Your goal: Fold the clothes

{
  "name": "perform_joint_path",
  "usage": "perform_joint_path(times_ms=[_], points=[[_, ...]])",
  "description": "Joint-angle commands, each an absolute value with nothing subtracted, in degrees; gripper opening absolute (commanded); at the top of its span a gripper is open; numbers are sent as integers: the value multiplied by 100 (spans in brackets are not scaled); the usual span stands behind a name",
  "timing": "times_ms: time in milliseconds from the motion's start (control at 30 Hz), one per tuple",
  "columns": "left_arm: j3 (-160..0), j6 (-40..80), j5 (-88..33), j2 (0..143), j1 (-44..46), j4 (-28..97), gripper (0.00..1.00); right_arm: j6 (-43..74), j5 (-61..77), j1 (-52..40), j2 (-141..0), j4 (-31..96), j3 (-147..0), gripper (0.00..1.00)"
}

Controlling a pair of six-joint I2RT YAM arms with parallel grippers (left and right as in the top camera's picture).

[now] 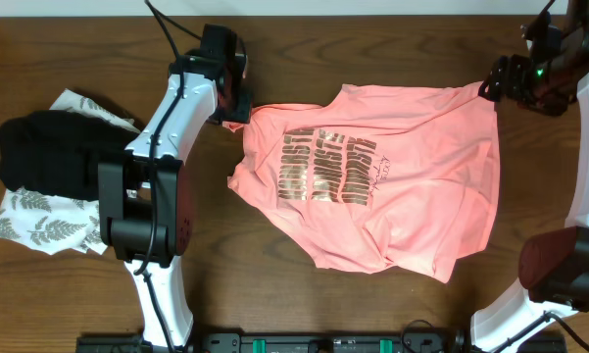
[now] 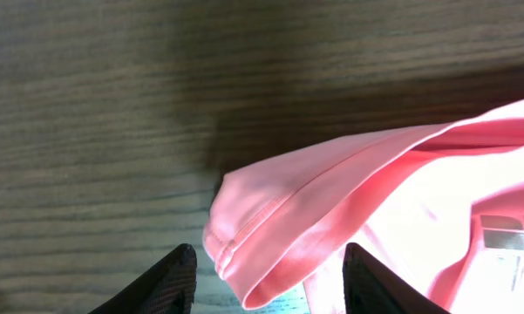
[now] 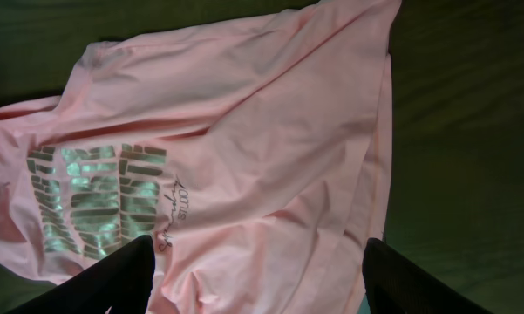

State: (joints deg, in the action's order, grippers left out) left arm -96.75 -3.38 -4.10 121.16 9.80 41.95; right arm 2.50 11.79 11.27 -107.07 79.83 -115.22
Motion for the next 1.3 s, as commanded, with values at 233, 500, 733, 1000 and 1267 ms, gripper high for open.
perform_joint_path(times_ms=[233, 500, 733, 1000, 1267], points=[[-9638, -991, -493, 12057, 972, 4543, 57, 224, 1135, 1081, -10554, 7968, -11537, 74], [-9325, -1201, -493, 12057, 967, 4239, 56, 228, 1135, 1085, -10554, 7894, -11537, 74], [-9201, -1354, -493, 12158, 967, 3760, 47, 228, 1133, 1085, -10554, 7887, -11537, 74], [-9236, -1459, -351, 12289, 961, 3697, 6, 228, 1133, 1085, -10554, 7881, -11537, 74], [-9474, -1457, -82, 12230, 834, 2895, 6, 228, 1050, 1085, -10554, 7859, -11537, 74]])
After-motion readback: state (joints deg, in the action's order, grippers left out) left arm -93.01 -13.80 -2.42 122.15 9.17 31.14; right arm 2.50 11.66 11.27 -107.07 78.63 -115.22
